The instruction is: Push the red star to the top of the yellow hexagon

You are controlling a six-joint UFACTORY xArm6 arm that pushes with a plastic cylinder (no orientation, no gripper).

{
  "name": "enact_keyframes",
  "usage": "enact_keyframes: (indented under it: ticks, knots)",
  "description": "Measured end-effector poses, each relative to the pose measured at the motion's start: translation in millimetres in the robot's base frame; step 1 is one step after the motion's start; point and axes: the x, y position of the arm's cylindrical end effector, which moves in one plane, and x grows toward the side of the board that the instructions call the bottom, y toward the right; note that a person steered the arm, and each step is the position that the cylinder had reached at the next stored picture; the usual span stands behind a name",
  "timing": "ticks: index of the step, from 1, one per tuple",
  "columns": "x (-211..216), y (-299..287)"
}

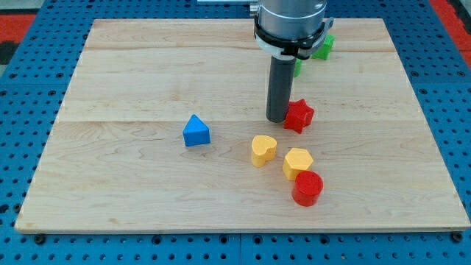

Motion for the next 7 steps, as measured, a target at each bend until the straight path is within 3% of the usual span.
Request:
enact_keyframes:
  ticks: [3,4,5,6,7]
  knots:
    - [-30,17]
    - [8,29]
    - [9,24]
    - [-37,35]
    - [-34,54]
